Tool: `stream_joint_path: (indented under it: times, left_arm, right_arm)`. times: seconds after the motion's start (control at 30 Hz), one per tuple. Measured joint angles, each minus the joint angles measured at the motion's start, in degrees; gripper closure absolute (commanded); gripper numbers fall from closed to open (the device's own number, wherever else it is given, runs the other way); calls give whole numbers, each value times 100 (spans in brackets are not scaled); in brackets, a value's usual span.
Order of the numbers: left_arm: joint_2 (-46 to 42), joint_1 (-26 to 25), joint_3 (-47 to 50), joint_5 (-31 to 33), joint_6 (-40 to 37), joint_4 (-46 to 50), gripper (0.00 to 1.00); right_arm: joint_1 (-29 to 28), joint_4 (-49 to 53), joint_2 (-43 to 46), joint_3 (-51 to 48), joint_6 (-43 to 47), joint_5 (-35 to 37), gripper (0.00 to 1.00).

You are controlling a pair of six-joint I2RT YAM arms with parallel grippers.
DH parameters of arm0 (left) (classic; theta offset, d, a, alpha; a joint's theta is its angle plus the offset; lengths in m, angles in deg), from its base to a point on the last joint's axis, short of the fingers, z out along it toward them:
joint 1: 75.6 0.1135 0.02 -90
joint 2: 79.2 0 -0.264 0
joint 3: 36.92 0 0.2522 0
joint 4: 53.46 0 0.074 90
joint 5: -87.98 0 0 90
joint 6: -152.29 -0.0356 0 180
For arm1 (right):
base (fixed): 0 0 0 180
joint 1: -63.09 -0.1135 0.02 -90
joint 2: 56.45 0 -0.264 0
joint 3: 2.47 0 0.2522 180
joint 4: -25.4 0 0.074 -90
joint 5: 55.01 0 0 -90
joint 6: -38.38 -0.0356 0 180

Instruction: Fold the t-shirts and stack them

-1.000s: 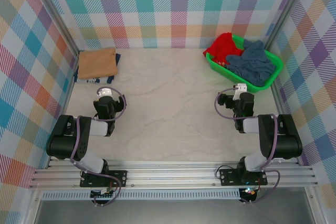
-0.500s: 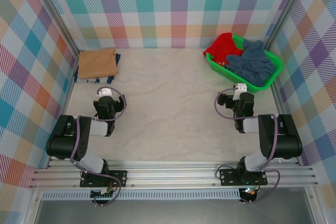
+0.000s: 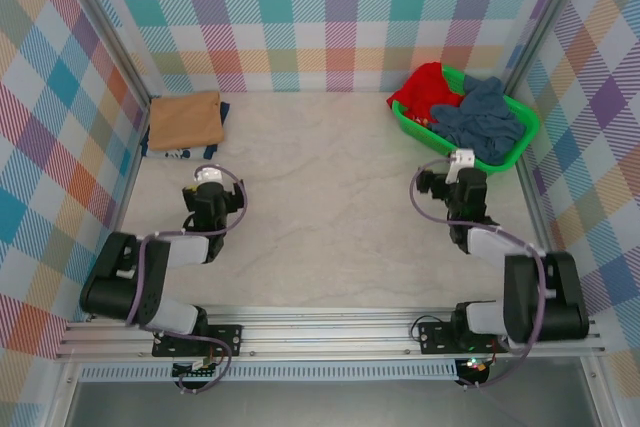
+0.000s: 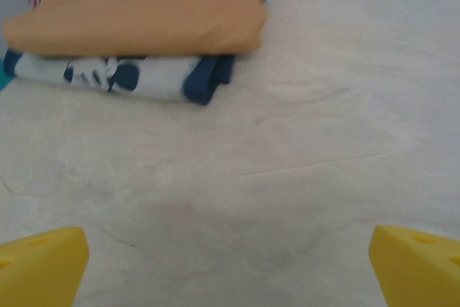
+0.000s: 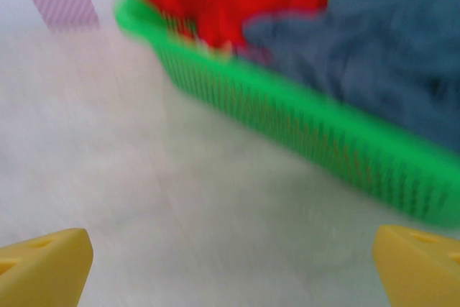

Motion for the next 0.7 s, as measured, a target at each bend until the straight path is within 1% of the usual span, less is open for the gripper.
stream_joint_path:
  times: [0.07,0.1,0.17,0.2,0.23,0.27,0.3,0.33,0.4,0.47,0.53,0.63,0.7]
  left_arm:
    - [-605,-284,-293,219,-33,341,0]
    - [-866,-372,-535,339,83,439,0]
    - [-1158,-391,-1255,647,826,1029,0]
    - [-1211,-286,-1836,662,1434,1679,0]
    - [-1196,-111,-2398,457,2011,2175,0]
    - [-1163,72,-2789,236,2437,2468,0]
    - [-1128,297,-3189,-76,2865,2763,0]
    - [-1075,446,-3512,-343,3202,3056,0]
    - [-1008,577,-3862,-798,3624,3429,0]
    - [-1036,509,-3888,-1248,3875,3720,0]
    - [-1097,446,-3794,-1663,4041,4048,0]
    - [-1209,396,-3781,-2288,4074,4583,0]
    - [-1263,326,-3893,-2677,3995,4870,0]
  right_arm:
    - [-85,1250,330,1152,-560,284,0]
    - [-83,1932,310,1969,-905,435,0]
    - [-20,2809,142,3311,-1613,697,0]
    - [74,3088,57,3840,-1862,669,4]
    - [190,3329,-59,4238,-2041,649,6]
    - [293,3545,-186,4520,-2170,649,8]
    - [433,3891,-437,4903,-2319,649,11]
    - [573,4201,-743,5285,-2448,623,16]
    - [872,4767,-1526,6085,-2686,385,22]
    - [1145,5167,-2387,6704,-2883,105,21]
    - [1353,5576,-3228,7123,-2983,-144,21]
    - [1534,6227,-4223,7580,-3073,-348,20]
    - [1578,6461,-4666,7750,-3095,-479,20]
